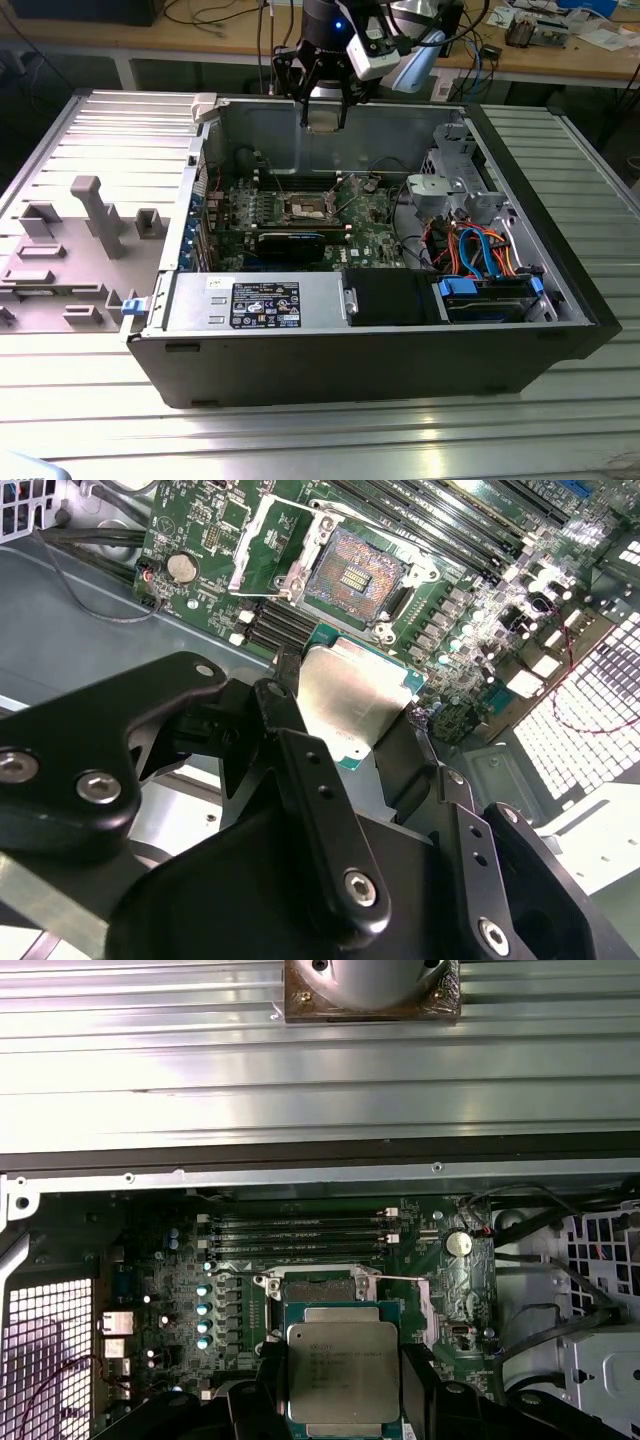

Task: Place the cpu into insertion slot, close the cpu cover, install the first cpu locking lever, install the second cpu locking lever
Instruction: 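Place the cpu into insertion slot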

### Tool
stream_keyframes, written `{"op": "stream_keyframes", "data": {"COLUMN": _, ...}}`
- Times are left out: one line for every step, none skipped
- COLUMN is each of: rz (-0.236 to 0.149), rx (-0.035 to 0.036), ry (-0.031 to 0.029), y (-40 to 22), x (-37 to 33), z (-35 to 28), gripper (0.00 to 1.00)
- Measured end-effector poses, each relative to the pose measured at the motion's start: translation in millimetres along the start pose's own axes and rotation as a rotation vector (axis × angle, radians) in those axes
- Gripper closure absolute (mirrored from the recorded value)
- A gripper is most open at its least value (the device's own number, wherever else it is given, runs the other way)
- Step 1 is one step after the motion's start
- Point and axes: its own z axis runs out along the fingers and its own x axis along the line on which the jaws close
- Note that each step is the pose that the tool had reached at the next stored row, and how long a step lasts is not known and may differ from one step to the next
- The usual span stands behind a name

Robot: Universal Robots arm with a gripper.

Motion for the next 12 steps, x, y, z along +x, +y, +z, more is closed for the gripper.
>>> {"op": "stream_keyframes", "data": {"rz": 0.0, "rx": 0.0, "ry": 0.0, "y": 0.0, "x": 0.0, "z": 0.0, "gripper": 0.46}}
{"op": "stream_keyframes", "data": {"rz": 0.001, "rx": -0.0001, "ry": 0.0, "y": 0.0, "x": 0.0, "z": 0.1, "gripper": 0.46}}
{"op": "stream_keyframes", "data": {"rz": 0.002, "rx": 0.0, "ry": -0.0001, "y": 0.0, "x": 0.0, "z": 0.0, "gripper": 0.46}}
{"op": "stream_keyframes", "data": {"rz": 0.003, "rx": -0.0001, "ry": -0.0003, "y": 0.0, "x": 0.0, "z": 0.1, "gripper": 0.46}}
{"op": "stream_keyframes", "data": {"rz": 0.006, "rx": -0.0002, "ry": -0.0005, "y": 0.0, "x": 0.0, "z": 0.1, "gripper": 0.46}}
{"op": "stream_keyframes", "data": {"rz": 0.009, "rx": -0.0003, "ry": -0.0009, "y": 0.0, "x": 0.0, "z": 0.1, "gripper": 0.46}}
{"op": "stream_keyframes", "data": {"rz": 0.016, "rx": -0.0005, "ry": -0.0015, "y": 0.0, "x": 0.0, "z": 0.1, "gripper": 0.46}}
{"op": "stream_keyframes", "data": {"rz": 0.021, "rx": -0.0006, "ry": -0.002, "y": 0.0, "x": 0.0, "z": 0.1, "gripper": 0.46}}
{"op": "stream_keyframes", "data": {"rz": 0.033, "rx": -0.0007, "ry": -0.003, "y": 0.0, "x": 0.0, "z": 0.2, "gripper": 0.46}}
{"op": "stream_keyframes", "data": {"rz": 0.038, "rx": -0.0008, "ry": -0.0033, "y": 0.0, "x": 0.0, "z": 0.2, "gripper": 0.46}}
{"op": "stream_keyframes", "data": {"rz": 0.042, "rx": -0.0009, "ry": -0.0037, "y": 0.0, "x": 0.0, "z": 0.2, "gripper": 0.46}}
{"op": "stream_keyframes", "data": {"rz": 0.044, "rx": -0.0009, "ry": -0.0039, "y": 0.0, "x": 0.0, "z": 0.2, "gripper": 0.46}}
